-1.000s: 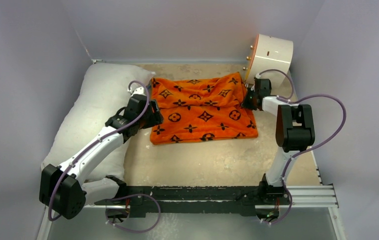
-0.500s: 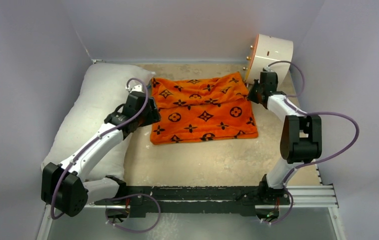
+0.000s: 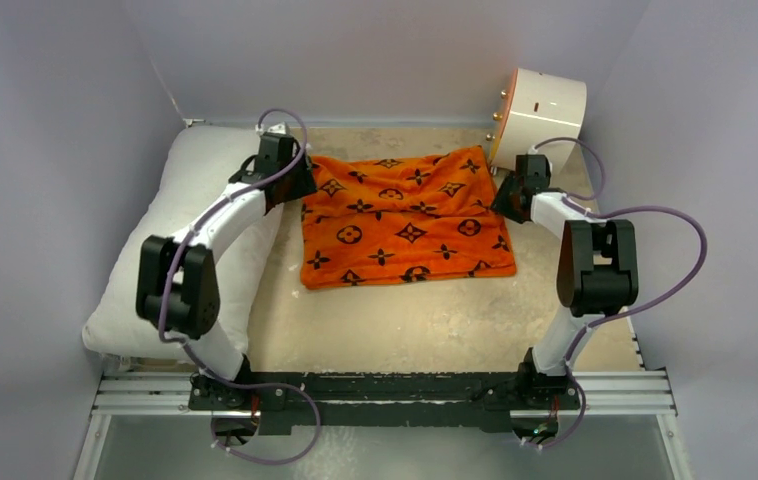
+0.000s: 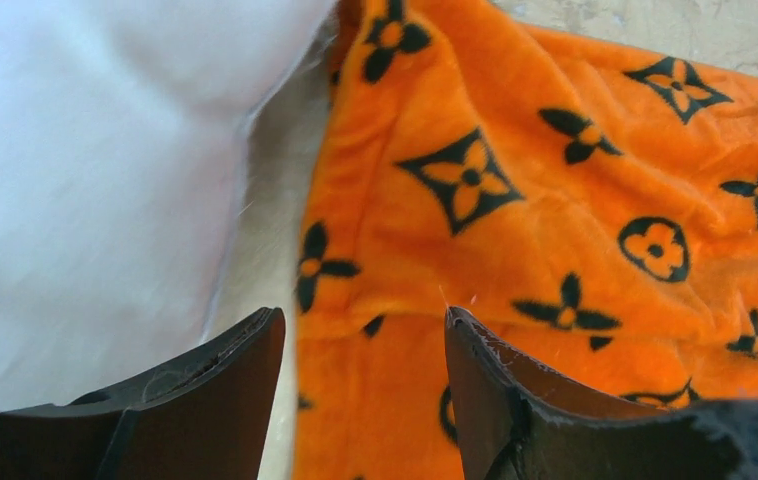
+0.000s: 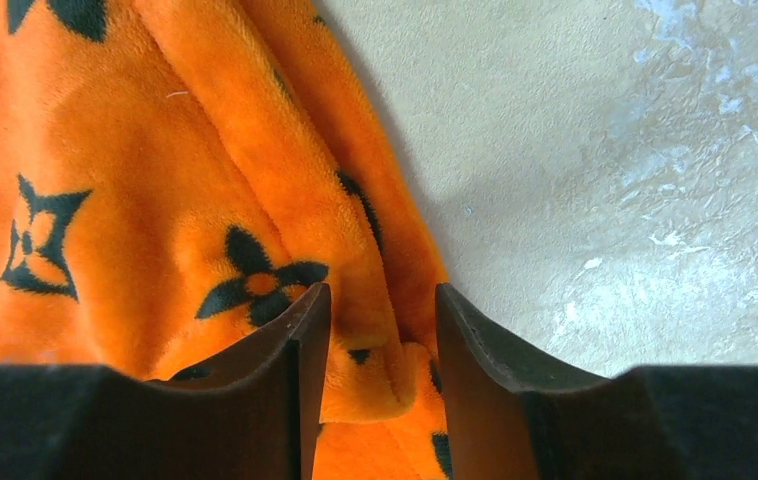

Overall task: Remove the pillowcase from the pillow
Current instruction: Fold the pillowcase at the center of the board.

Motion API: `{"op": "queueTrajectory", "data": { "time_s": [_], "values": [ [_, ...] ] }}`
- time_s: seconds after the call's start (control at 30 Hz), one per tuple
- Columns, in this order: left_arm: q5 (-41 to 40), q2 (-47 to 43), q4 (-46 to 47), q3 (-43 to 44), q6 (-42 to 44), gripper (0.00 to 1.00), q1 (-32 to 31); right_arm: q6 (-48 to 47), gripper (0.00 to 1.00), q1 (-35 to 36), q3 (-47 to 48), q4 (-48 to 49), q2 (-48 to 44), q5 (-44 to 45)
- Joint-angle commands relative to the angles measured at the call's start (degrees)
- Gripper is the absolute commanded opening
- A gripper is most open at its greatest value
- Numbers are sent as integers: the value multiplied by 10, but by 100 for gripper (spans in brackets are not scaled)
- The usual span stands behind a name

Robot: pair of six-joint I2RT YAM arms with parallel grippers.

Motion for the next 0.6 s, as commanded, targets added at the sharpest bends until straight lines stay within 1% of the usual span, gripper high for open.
{"op": "queueTrajectory", "data": {
  "time_s": [0.0,0.07,0.13,0.17,0.23,0.3,0.37,0.47,0.57],
  "values": [
    [88,70,60,88,32,58,-2,5,46,-2,-8,14,-22,16],
    [127,72,58,93,32,58,-8,0,47,0,-33,29,-48,23],
    [147,39,70,61,38,58,-23,8,47,10,-58,29,-86,33],
    [159,16,77,38,45,59,-38,13,48,20,-72,27,-108,44],
    [163,-29,79,-7,65,60,-94,23,49,51,-92,10,-146,69],
    [134,-67,81,-53,58,60,-161,41,49,88,-108,-10,-178,94],
    [108,-101,108,-116,18,60,-206,64,50,116,-129,-23,-196,95],
    [31,-145,158,-214,-37,61,-228,95,50,141,-169,-10,-206,70],
    [-63,-170,191,-289,-61,61,-229,117,51,151,-203,25,-182,43]
  ]
}}
